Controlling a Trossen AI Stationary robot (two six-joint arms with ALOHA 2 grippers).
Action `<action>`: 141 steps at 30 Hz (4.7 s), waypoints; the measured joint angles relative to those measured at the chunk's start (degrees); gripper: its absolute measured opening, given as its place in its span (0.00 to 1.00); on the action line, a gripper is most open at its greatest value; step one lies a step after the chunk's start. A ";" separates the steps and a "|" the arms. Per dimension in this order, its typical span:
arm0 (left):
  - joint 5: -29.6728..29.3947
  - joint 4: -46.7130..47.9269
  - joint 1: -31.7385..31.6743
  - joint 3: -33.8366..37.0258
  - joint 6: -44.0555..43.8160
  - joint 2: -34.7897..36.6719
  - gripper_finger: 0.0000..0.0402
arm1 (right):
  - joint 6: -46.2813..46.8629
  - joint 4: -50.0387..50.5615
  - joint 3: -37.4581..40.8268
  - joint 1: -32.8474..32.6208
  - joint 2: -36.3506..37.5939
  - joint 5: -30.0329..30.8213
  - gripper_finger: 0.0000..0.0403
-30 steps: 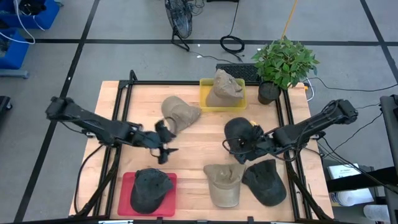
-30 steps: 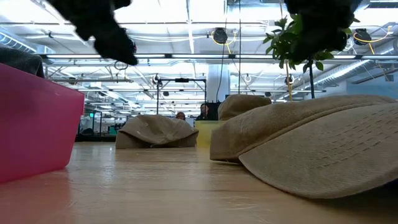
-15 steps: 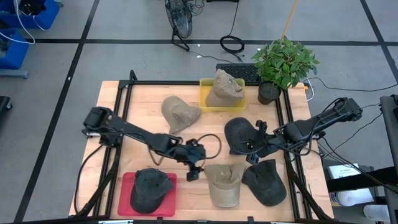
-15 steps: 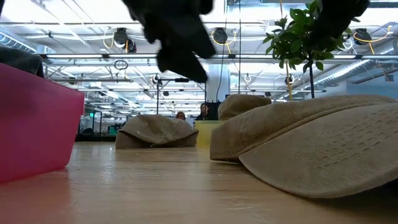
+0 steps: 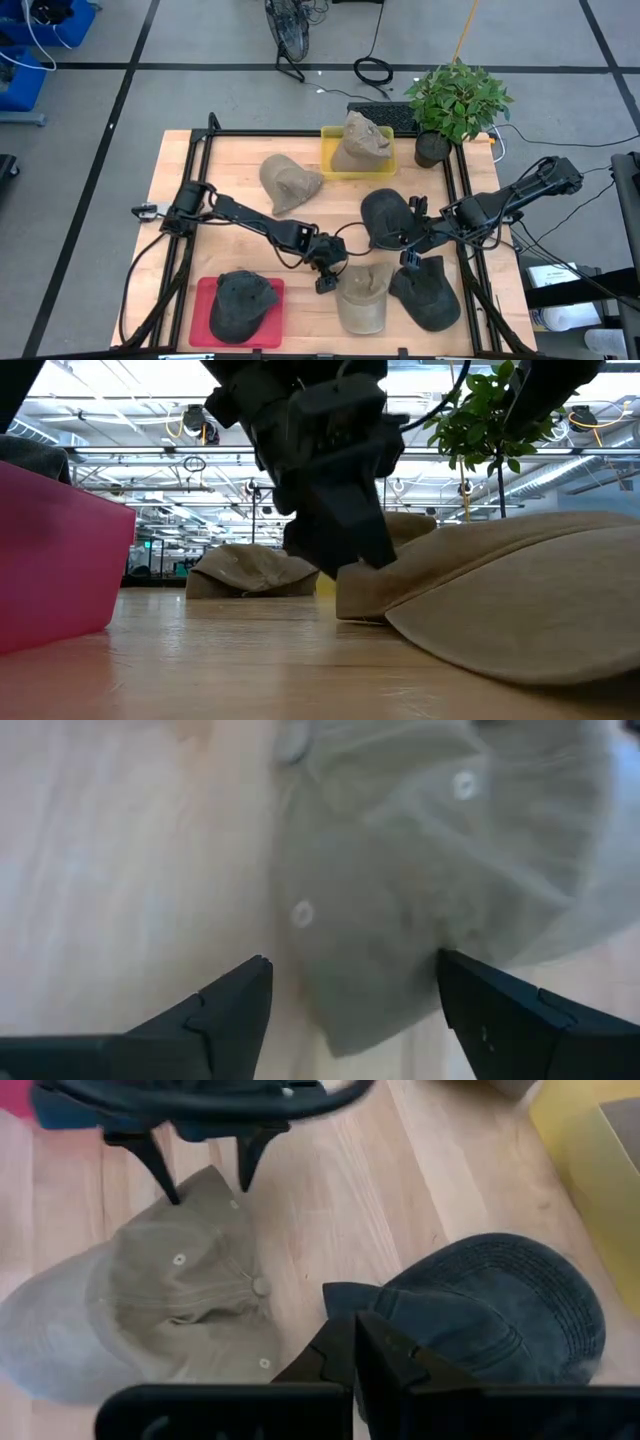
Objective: Pick & Place hat
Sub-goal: Put the brown cap into the yellow bin
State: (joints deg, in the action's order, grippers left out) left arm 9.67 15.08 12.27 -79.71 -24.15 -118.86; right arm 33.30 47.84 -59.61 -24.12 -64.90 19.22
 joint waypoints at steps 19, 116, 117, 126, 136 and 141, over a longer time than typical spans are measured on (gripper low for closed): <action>1.07 2.95 -2.01 0.00 12.39 6.35 0.02 | 1.52 0.28 0.04 0.02 -0.04 6.27 0.00; 4.10 -13.24 -46.57 -7.92 79.44 10.67 0.03 | 16.79 -43.39 14.47 15.25 -7.06 16.65 0.00; 4.26 -11.98 -46.75 -7.92 79.26 10.50 0.03 | 16.71 -43.39 14.47 15.44 -7.08 16.62 0.00; 2.00 -2.76 -46.44 -7.85 78.43 7.45 0.04 | 15.76 -43.35 14.49 16.06 -7.06 16.51 0.00; -0.72 -8.22 -46.40 -7.86 70.97 6.90 0.09 | 15.47 -43.33 14.49 16.24 -7.06 16.24 0.00; -2.00 -8.00 -46.42 -7.86 70.51 6.90 0.27 | 14.28 -42.75 14.49 16.24 -7.06 16.24 0.00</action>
State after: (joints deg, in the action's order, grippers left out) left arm 7.67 7.08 -34.15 -87.57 46.36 -111.96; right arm 47.58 5.10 -45.12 -7.88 -71.96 35.46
